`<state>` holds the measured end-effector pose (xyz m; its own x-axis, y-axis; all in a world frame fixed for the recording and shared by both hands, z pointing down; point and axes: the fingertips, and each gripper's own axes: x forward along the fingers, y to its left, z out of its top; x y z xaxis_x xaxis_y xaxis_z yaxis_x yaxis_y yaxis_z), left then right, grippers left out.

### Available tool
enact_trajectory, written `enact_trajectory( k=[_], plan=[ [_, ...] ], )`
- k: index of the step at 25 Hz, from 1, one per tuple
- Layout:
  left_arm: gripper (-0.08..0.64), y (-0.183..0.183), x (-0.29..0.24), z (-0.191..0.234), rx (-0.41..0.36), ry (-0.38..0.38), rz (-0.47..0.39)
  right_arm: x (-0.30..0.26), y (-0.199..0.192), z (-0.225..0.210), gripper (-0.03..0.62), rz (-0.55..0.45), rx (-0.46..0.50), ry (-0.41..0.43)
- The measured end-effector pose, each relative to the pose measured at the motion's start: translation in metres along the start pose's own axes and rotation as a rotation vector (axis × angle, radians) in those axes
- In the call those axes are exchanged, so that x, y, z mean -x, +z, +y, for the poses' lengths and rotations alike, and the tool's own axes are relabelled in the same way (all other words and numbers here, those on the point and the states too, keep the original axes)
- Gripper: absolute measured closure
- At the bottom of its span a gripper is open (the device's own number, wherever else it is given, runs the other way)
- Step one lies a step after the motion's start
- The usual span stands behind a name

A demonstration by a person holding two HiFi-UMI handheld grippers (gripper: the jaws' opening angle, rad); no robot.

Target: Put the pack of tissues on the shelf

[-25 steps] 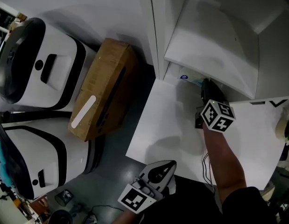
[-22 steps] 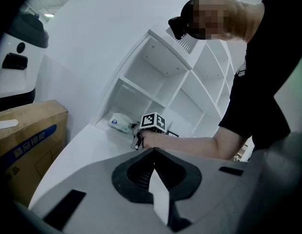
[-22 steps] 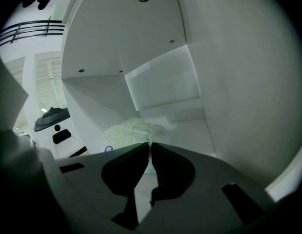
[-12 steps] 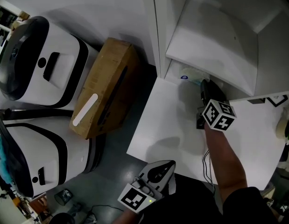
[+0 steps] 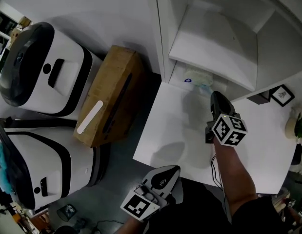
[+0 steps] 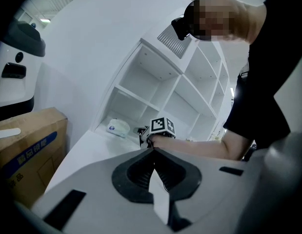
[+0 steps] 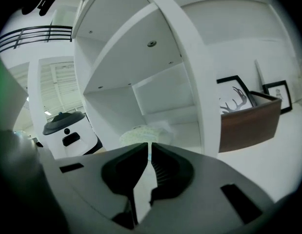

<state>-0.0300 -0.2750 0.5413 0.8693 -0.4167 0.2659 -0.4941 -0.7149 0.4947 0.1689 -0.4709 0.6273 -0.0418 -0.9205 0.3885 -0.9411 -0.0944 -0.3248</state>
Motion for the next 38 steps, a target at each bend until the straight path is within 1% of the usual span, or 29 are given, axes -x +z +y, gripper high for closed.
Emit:
enact_trajectory(
  k=[9, 14, 20, 30, 36, 38],
  plan=[
    [0.555, 0.013, 0.025, -0.024, -0.066, -0.07, -0.012, 0.075, 0.018, 0.036, 0.583, -0.039, 0.011, 0.086],
    [0.555, 0.018, 0.044, -0.043, -0.113, -0.107, -0.038, 0.123, 0.023, 0.055, 0.584, -0.061, 0.041, 0.107],
    [0.555, 0.023, 0.067, -0.063, -0.129, -0.141, -0.049, 0.177, 0.018, 0.081, 0.586, -0.059, 0.056, 0.143],
    [0.555, 0.022, 0.11, -0.084, -0.162, -0.162, -0.077, 0.247, 0.005, 0.119, 0.586, -0.067, 0.075, 0.185],
    [0.555, 0.017, 0.132, -0.093, -0.177, -0.148, -0.083, 0.279, -0.001, 0.143, 0.588, -0.077, 0.075, 0.211],
    [0.555, 0.015, 0.139, -0.097, -0.176, -0.154, -0.095, 0.289, -0.004, 0.151, 0.588, -0.081, 0.079, 0.222]
  ],
)
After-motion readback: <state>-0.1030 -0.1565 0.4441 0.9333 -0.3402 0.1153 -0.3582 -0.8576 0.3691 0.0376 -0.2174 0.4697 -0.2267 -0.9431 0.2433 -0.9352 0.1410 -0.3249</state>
